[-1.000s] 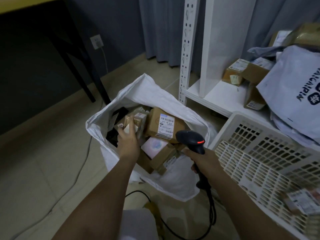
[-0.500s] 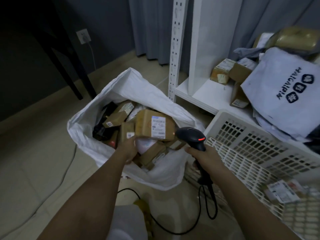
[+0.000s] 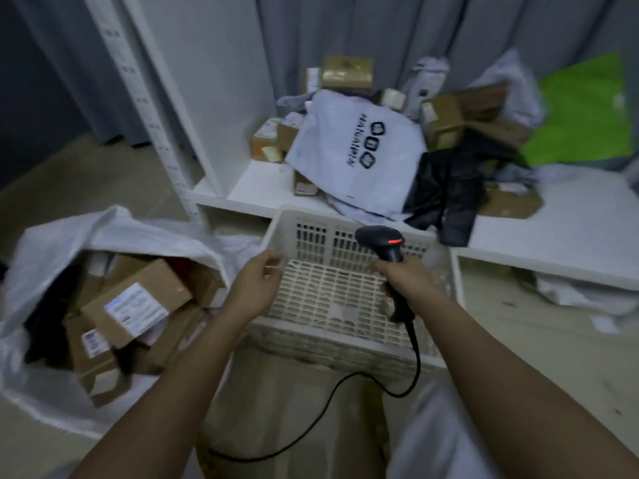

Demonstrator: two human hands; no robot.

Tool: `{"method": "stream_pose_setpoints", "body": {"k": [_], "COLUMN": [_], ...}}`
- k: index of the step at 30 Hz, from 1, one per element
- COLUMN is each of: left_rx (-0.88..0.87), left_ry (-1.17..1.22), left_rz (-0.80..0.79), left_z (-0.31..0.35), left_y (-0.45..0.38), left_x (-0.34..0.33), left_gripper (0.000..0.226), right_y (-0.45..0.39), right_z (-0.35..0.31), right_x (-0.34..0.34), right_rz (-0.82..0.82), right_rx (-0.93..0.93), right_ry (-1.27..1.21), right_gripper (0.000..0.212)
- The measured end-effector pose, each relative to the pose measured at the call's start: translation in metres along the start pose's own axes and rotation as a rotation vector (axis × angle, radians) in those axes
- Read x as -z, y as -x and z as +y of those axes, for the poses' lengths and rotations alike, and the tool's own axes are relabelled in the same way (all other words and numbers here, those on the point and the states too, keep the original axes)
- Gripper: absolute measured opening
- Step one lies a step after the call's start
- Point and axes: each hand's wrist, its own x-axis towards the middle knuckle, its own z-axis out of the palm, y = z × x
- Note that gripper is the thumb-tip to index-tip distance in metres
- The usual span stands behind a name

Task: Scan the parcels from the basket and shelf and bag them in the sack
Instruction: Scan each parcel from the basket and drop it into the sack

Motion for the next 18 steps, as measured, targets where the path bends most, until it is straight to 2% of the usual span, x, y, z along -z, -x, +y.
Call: {"method": "stream_pose_setpoints", "body": {"k": [4, 7, 12, 15, 18], "left_rx": [-0.014, 0.040, 0.125, 0.130, 0.050], "left_ry": [-0.001, -0.034, -0.147, -0.166, -0.248], "left_rz": [-0.188, -0.323, -0.470, -0.463, -0.416], "left_z": [0.029, 0.039, 0.020, 0.000, -0.017], "left_y": [-0.021, -0.038, -0.061, -0.081, -0.106], "left_x": [-0.097, -0.166, -0.264, -0.304, -0.340], "left_gripper": [0.033, 0.042, 0.059, 0.091, 0.098], "right_y": [-0.019, -0.032, -0.066, -0.093, -0.120], "right_z": [0.023, 0.041, 0.070, 0.080, 0.089], "right_x": [0.056, 0.086, 0.103, 0.106, 0.110], "right_rz": [0.102, 0.136, 0.191, 0.240, 0.300], "right_rx": [-0.051, -0.076, -0.097, -0.113, -0.129], "right_ry": [-0.064, -0.085, -0.143, -0.219, -0.278], "right_gripper": [0.015, 0.015, 0.019, 0.018, 0.022]}}
